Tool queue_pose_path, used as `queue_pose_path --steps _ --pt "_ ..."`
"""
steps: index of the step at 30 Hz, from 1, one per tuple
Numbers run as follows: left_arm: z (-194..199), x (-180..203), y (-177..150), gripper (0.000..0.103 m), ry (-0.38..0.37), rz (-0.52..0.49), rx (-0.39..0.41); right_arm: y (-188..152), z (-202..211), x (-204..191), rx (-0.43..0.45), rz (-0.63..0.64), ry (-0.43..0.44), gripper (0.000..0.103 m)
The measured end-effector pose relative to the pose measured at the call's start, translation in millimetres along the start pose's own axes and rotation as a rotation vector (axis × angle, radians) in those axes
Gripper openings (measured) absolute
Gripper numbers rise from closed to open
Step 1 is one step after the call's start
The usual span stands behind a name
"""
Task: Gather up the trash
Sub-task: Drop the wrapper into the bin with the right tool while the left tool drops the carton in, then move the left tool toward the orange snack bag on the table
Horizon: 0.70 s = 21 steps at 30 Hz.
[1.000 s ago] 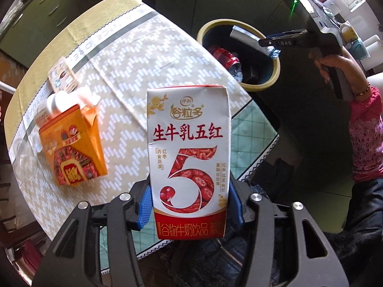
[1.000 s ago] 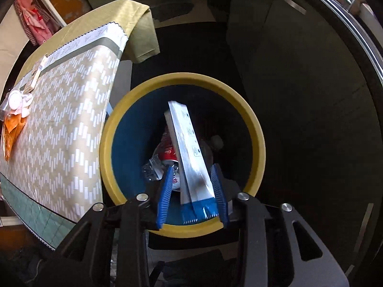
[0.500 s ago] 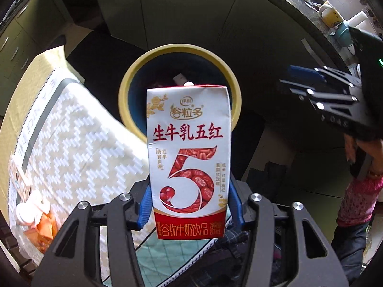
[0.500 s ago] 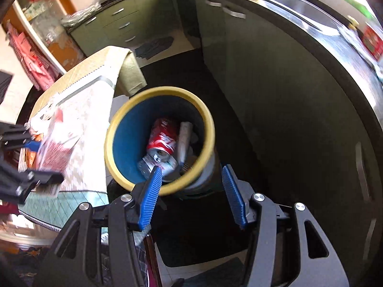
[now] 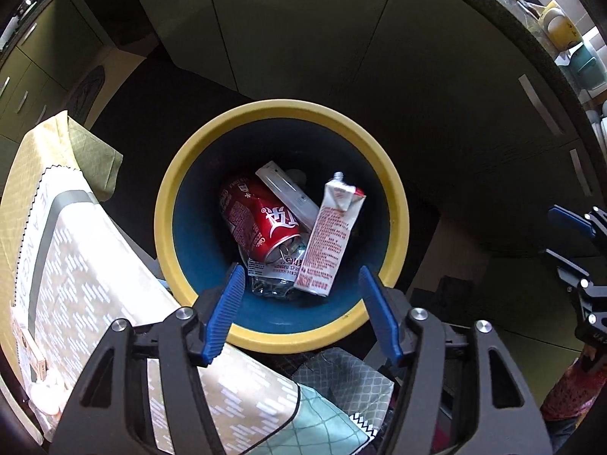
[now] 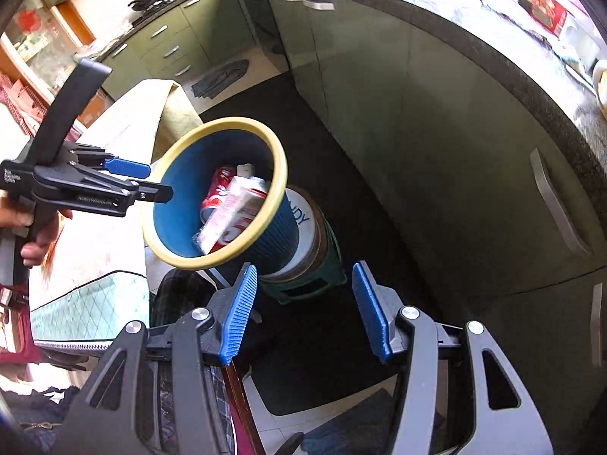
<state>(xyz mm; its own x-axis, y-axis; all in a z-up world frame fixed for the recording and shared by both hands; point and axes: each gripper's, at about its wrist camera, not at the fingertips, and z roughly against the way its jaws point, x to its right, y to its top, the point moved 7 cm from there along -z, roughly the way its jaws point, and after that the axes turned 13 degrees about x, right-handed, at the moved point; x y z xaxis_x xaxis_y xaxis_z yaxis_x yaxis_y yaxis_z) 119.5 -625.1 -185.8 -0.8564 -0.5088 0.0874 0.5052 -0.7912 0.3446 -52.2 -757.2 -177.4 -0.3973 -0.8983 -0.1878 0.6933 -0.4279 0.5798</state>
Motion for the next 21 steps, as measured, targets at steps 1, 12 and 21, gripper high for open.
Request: queue_pose_path --steps 1,12,21 --pt "11 -1 -2 0.060 -0.006 -0.002 0.005 2 0 -5 0.004 0.008 0.001 0.053" --pt "172 -118 -132 0.072 0.174 0.080 0.014 18 -18 -107 -0.019 0.175 0.109 0.053" --pt "163 -253 -262 0.077 0.233 0.387 -0.065 26 -36 -235 -0.059 0.389 0.188 0.053"
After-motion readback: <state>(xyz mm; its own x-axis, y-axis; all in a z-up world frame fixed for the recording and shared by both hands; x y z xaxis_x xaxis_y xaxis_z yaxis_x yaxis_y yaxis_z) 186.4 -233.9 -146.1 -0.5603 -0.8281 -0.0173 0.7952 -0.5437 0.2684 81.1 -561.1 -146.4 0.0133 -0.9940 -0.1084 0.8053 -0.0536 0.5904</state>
